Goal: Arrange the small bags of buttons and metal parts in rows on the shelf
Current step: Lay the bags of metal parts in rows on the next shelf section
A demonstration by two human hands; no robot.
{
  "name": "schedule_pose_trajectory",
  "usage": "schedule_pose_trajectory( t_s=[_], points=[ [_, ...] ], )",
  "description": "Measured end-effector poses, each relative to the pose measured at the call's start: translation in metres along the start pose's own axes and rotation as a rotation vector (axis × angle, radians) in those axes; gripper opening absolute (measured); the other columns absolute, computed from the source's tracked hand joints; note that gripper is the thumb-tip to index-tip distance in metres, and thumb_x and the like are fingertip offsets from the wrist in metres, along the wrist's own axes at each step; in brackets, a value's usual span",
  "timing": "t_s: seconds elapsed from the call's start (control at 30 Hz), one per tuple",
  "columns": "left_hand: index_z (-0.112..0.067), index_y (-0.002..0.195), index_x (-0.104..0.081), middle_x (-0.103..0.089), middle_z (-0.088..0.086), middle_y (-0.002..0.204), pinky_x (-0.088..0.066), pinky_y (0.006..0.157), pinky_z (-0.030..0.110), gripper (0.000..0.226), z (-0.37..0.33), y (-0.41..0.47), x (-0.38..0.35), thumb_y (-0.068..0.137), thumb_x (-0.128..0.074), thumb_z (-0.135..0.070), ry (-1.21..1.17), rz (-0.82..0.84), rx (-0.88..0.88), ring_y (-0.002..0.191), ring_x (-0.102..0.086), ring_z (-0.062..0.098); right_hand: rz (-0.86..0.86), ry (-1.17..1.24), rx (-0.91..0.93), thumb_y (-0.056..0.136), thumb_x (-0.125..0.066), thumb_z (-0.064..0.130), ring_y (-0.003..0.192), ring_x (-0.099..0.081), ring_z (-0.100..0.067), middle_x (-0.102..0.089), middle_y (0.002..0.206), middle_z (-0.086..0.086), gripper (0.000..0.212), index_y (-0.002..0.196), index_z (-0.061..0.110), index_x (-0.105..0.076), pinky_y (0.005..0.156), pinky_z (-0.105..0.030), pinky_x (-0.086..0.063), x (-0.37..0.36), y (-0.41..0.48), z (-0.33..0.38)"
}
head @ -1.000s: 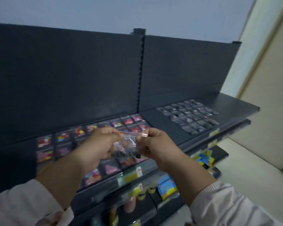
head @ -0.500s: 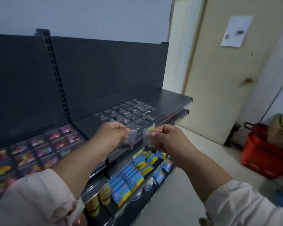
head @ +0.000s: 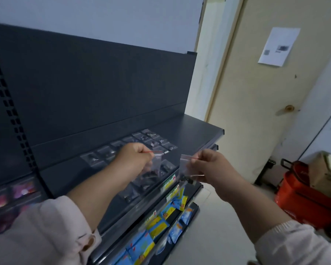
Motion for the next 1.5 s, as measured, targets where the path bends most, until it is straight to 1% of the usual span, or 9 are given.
schedule_pose_trajectory(
  t_s=[0.17, 0.37, 0.57, 0.7, 0.8, 1.0, 1.23, 1.4, 1.5],
  points=[
    [-0.008, 0.081, -0.058, -0.062, 0.009, 0.072, -0.044, 0.043, 0.012, 0.012, 0.005, 0.062, -0.002, 0.092, -0.054, -0.007, 0.055, -0.019, 0.027, 0.058, -0.056, 0.016, -0.027, -0.076, 0.029, 0.088, -0.056, 0.004, 0.065, -0.060, -0.030, -0.062, 0.067, -0.012, 0.019, 0.071, 0.013, -0.055, 0.076, -0.051, -0.053, 0.000, 0.066, -0.008],
    [-0.010, 0.075, -0.058, -0.061, 0.008, 0.068, -0.049, 0.055, 0.020, 0.018, 0.023, 0.109, -0.018, 0.091, -0.055, -0.005, 0.034, -0.056, 0.118, 0.058, -0.058, 0.016, 0.036, -0.038, 0.032, 0.090, -0.054, 0.003, 0.060, -0.056, -0.025, -0.062, 0.061, -0.006, 0.021, 0.071, 0.013, -0.054, 0.069, -0.044, -0.049, 0.002, 0.132, -0.029],
    [-0.011, 0.073, -0.058, -0.064, 0.011, 0.076, -0.047, 0.045, 0.012, 0.021, 0.036, 0.143, -0.041, 0.093, -0.054, -0.007, 0.053, -0.207, 0.175, 0.063, -0.059, 0.017, 0.280, -0.127, 0.068, 0.088, -0.056, 0.004, 0.063, -0.055, -0.028, -0.063, 0.063, -0.007, 0.018, 0.072, 0.013, -0.054, 0.064, -0.042, -0.046, 0.014, 0.210, -0.054],
    [-0.011, 0.070, -0.056, -0.062, 0.008, 0.068, -0.041, 0.038, 0.012, 0.023, 0.038, 0.163, -0.065, 0.092, -0.054, -0.005, 0.047, -0.340, 0.235, 0.056, -0.055, 0.014, 0.522, -0.186, 0.109, 0.091, -0.052, 0.005, 0.063, -0.057, -0.021, -0.066, 0.068, -0.004, 0.021, 0.072, 0.013, -0.053, 0.064, -0.038, -0.045, 0.018, 0.255, -0.065],
    [-0.015, 0.064, -0.058, -0.063, 0.000, 0.054, -0.041, 0.047, 0.017, 0.027, 0.044, 0.176, -0.083, 0.088, -0.058, -0.005, 0.085, -0.418, 0.248, 0.049, -0.054, 0.011, 0.652, -0.168, 0.113, 0.093, -0.051, 0.004, 0.060, -0.057, -0.016, -0.067, 0.069, -0.003, 0.018, 0.075, 0.010, -0.054, 0.063, -0.033, -0.047, 0.018, 0.278, -0.071],
    [-0.019, 0.068, -0.062, -0.067, 0.001, 0.064, -0.045, 0.057, 0.022, 0.022, 0.054, 0.184, -0.114, 0.089, -0.058, -0.013, 0.204, -0.491, 0.330, 0.058, -0.057, 0.014, 0.851, -0.130, 0.032, 0.095, -0.049, 0.007, 0.072, -0.065, -0.016, -0.068, 0.074, -0.003, 0.016, 0.081, 0.010, -0.056, 0.066, -0.028, -0.053, 0.012, 0.302, -0.085],
    [-0.020, 0.074, -0.056, -0.061, -0.001, 0.072, -0.038, 0.051, 0.020, 0.024, 0.062, 0.192, -0.136, 0.096, -0.046, -0.016, 0.327, -0.462, 0.417, 0.061, -0.052, 0.009, 0.928, -0.177, -0.020, 0.095, -0.051, 0.011, 0.058, -0.062, -0.005, -0.064, 0.070, 0.001, 0.014, 0.083, 0.013, -0.057, 0.064, -0.024, -0.054, 0.007, 0.316, -0.105],
    [-0.023, 0.075, -0.056, -0.065, -0.001, 0.074, -0.048, 0.063, 0.027, 0.024, 0.068, 0.197, -0.144, 0.096, -0.044, -0.019, 0.378, -0.440, 0.455, 0.067, -0.059, 0.014, 0.947, -0.184, -0.079, 0.094, -0.054, 0.013, 0.056, -0.055, -0.011, -0.061, 0.065, 0.002, 0.013, 0.081, 0.014, -0.057, 0.062, -0.029, -0.053, 0.003, 0.320, -0.116],
    [-0.024, 0.084, -0.057, -0.063, -0.007, 0.078, -0.049, 0.064, 0.027, 0.018, 0.066, 0.197, -0.148, 0.095, -0.045, -0.020, 0.532, -0.431, 0.425, 0.072, -0.059, 0.010, 0.938, -0.306, 0.022, 0.093, -0.052, 0.011, 0.056, -0.055, -0.012, -0.057, 0.069, -0.002, 0.013, 0.082, 0.015, -0.057, 0.058, -0.028, -0.052, -0.001, 0.322, -0.118]
  ],
)
Point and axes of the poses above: each hand's wrist, its own y-axis towards the middle knuckle, its own x-axis out of the back of the hand, z = x × y, the point moved 5 cm from there along y, towards the middle knuckle
